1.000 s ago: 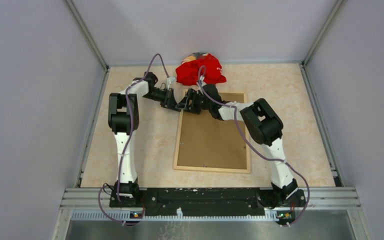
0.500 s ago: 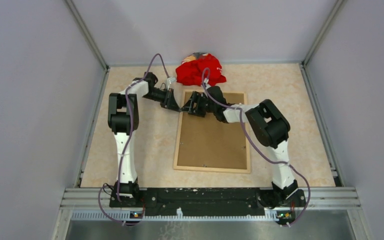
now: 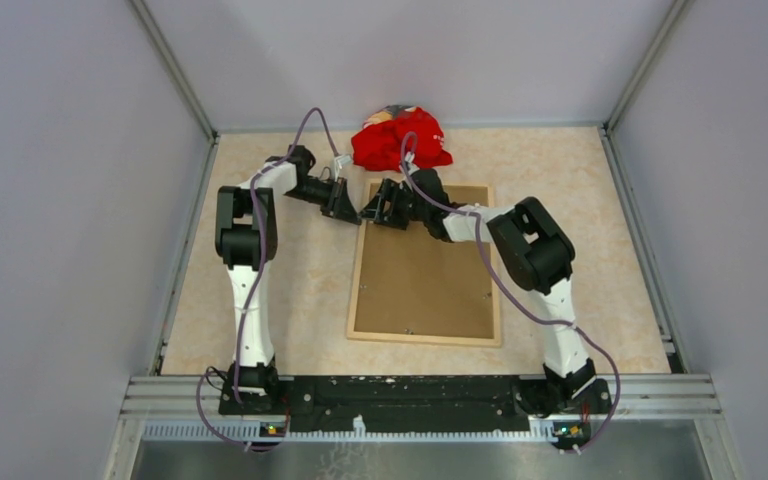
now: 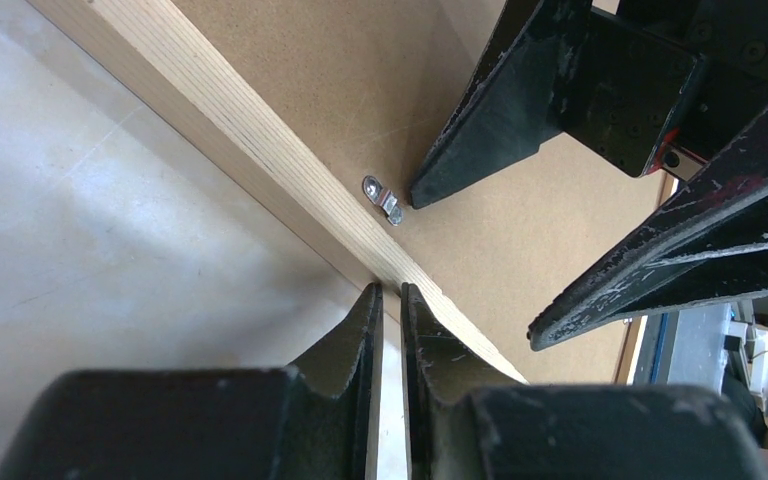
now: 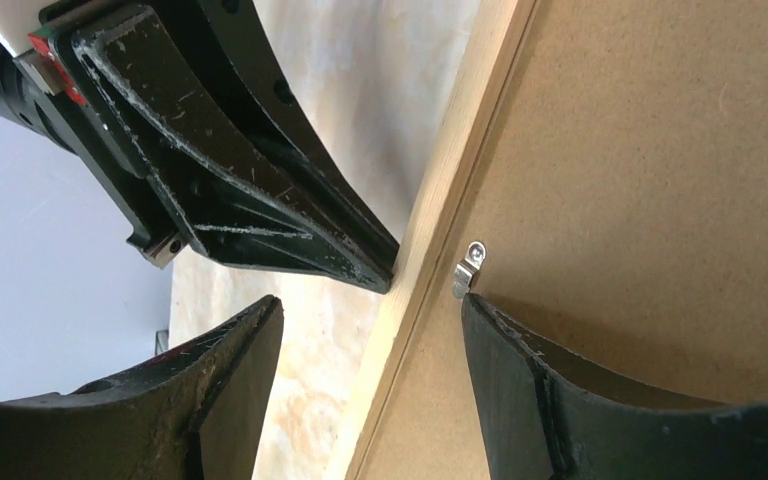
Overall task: Put the photo into the frame
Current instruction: Install the photo frame at the center of the board.
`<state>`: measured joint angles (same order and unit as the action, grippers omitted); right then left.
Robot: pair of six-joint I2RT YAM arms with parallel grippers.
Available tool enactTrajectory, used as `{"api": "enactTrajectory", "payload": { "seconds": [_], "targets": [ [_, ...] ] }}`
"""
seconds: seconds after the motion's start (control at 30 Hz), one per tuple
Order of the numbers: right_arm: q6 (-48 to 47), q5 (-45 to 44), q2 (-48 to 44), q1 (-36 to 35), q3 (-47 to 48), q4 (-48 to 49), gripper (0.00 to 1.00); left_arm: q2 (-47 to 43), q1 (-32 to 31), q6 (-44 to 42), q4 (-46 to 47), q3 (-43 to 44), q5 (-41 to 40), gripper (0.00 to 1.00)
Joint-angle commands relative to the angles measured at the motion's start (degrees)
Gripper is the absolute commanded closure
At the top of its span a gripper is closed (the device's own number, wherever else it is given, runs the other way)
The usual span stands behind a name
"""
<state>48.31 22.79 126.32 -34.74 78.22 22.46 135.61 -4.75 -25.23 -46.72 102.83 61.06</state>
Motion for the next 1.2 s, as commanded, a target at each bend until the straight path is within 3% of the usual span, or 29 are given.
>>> {"api": "enactTrajectory", "payload": {
  "seconds": [0.0, 0.67, 1.17],
  "targets": [
    [-2.3, -2.8, 2.6, 0.3, 1.9, -3.9, 0.33, 0.9, -1.6, -3.0, -2.0, -3.1, -6.3, 0.84],
    [-2.9, -3.2, 5.4, -0.9, 4.5, -6.0, 0.34, 0.9, -1.6, -3.3, -2.0, -3.3, -6.3, 0.85],
    [-2.1, -3.4, 2.0, -1.5, -1.4, -3.8, 0.34, 1.0, -1.6, -3.3, -2.0, -3.4, -6.0, 0.85]
  ]
}}
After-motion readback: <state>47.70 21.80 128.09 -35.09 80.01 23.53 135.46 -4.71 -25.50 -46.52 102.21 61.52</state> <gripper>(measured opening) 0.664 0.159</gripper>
